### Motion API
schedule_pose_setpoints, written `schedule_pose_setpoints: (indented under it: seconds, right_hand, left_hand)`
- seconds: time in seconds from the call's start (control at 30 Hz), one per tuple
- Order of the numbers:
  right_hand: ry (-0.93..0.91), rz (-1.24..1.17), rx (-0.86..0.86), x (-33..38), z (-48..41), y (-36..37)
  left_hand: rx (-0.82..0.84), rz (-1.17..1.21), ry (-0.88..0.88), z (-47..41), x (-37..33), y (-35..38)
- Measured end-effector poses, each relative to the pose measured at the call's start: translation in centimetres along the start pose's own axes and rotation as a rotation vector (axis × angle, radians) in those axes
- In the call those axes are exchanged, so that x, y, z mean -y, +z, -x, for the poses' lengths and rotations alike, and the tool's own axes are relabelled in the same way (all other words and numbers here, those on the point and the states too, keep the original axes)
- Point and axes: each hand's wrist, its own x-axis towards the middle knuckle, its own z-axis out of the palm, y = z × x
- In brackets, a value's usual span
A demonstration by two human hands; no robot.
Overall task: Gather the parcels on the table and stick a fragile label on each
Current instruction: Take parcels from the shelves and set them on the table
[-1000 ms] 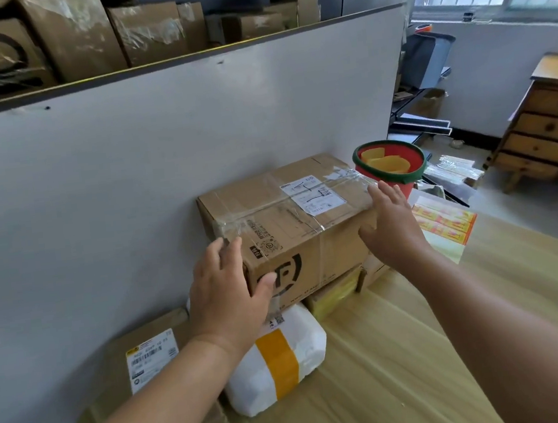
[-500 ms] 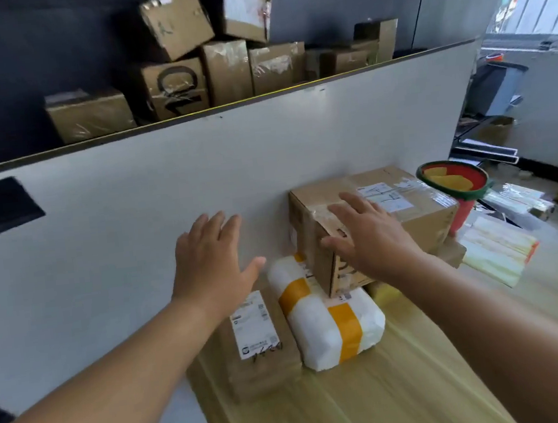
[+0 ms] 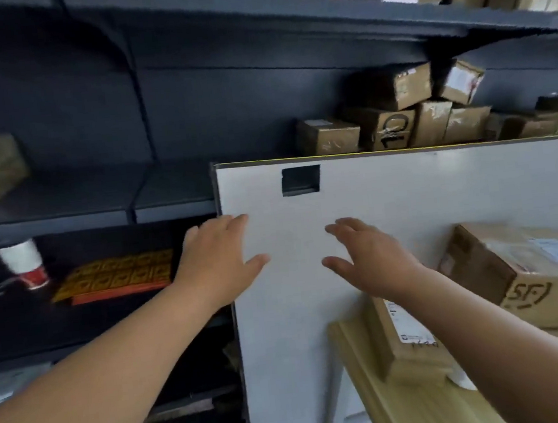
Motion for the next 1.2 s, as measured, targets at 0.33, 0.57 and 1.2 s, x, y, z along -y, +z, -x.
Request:
schedule_pose_setpoints:
  seconds: [0.33, 0.57, 1.2]
  right_hand:
    - [-0.257, -0.055, -0.087, 23.8, -3.8, 0.3]
    - [-0.357, -0.059, -0.113, 33.9, -7.7, -0.6]
    - [-0.442, -0.215, -0.098, 48.2, -30.1, 2.4]
  left_hand:
    - [-0.113, -0.165, -0.209, 9.9, 18.8, -11.6]
    - [-0.178, -0.228, -0.325, 12.4, 27.3, -17.0]
    - [-0.241, -0.090, -0.520, 0.6, 48.2, -18.5]
